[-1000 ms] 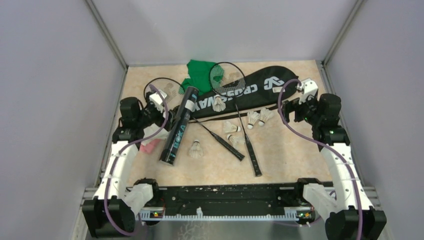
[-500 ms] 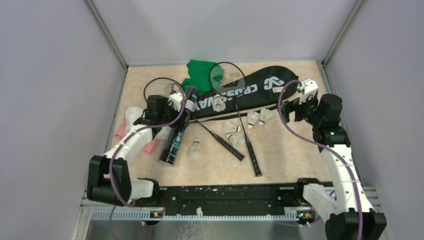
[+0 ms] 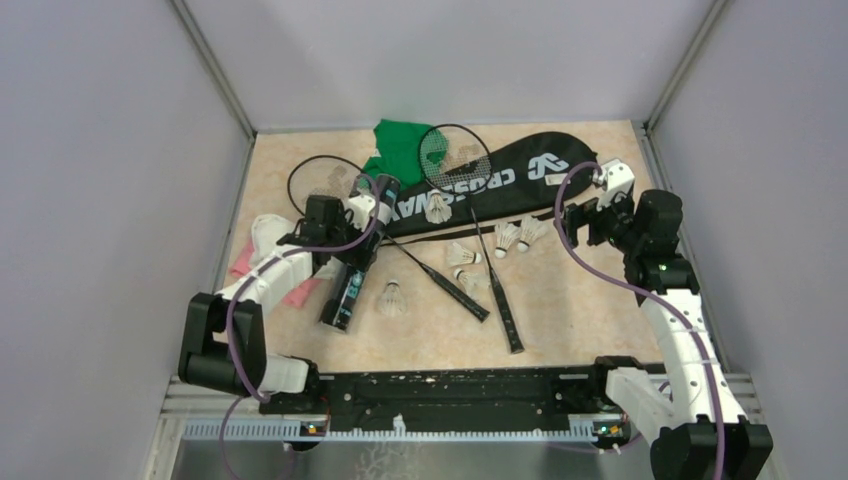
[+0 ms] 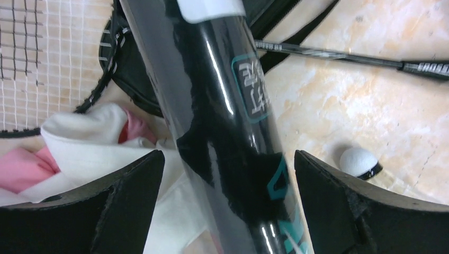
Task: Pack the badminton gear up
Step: Open the lid of the shuttle tube.
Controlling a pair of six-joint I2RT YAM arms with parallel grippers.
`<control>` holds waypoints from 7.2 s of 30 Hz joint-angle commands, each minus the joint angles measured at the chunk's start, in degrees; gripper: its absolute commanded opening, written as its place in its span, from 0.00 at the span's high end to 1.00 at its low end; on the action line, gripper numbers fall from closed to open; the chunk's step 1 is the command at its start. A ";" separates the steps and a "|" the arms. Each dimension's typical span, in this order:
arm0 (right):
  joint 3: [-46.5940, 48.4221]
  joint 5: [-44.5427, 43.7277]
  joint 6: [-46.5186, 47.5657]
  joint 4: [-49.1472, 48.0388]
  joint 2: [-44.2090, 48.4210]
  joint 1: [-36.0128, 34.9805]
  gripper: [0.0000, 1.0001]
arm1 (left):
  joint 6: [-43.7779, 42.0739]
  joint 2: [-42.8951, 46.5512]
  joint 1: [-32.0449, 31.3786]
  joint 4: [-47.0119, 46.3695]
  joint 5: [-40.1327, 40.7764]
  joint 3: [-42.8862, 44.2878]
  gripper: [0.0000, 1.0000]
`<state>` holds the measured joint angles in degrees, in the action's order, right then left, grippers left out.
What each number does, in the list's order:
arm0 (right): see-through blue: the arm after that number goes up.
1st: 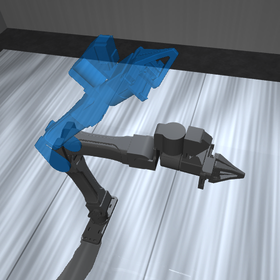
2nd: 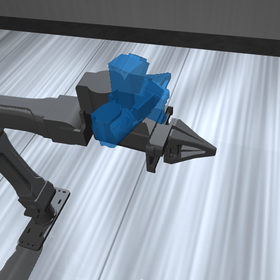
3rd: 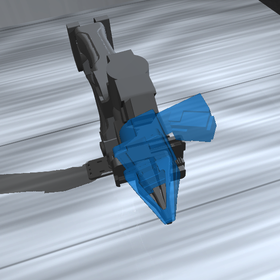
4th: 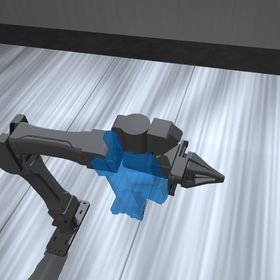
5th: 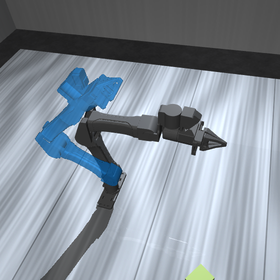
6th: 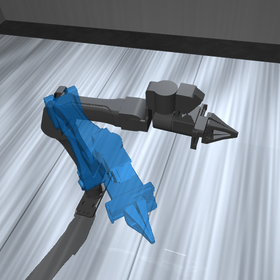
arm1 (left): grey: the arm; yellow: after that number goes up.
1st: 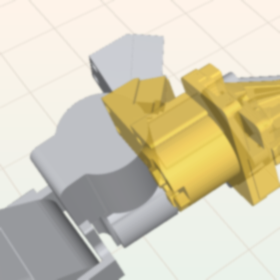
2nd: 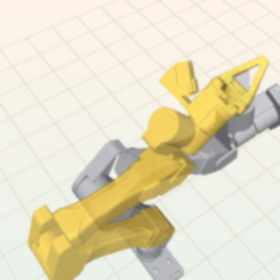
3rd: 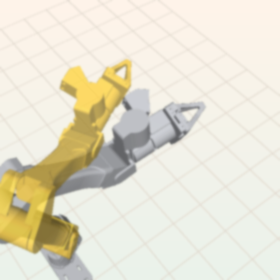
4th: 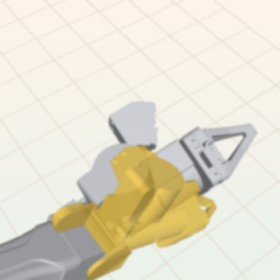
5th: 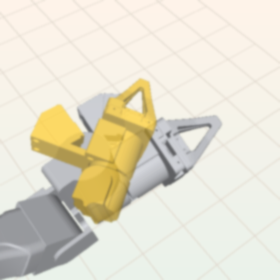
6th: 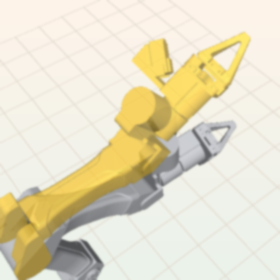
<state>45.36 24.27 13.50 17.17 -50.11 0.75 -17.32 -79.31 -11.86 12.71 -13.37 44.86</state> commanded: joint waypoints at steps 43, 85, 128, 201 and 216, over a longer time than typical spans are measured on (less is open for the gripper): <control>22.85 18.81 9.43 7.84 -12.20 -14.40 0.02 | -29.26 11.56 -7.95 28.56 -17.06 20.28 1.00; 25.61 21.19 28.43 22.82 -39.23 -31.50 0.35 | -37.77 10.42 -23.30 22.35 -19.49 18.07 1.00; 15.13 22.23 -12.99 -11.25 -13.03 -14.06 0.71 | 54.30 7.86 -4.41 -29.41 -31.14 19.93 0.01; 29.87 12.19 2.20 1.55 -30.13 -36.10 0.12 | 65.07 0.92 -8.32 -71.96 -39.19 3.84 1.00; 31.73 12.61 3.11 3.22 -30.14 -36.12 0.30 | 63.69 0.96 -8.53 -70.38 -39.49 4.04 1.00</control>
<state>73.49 37.12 15.84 21.02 -82.11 -35.14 47.77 -80.01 -20.01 -55.16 -52.18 48.93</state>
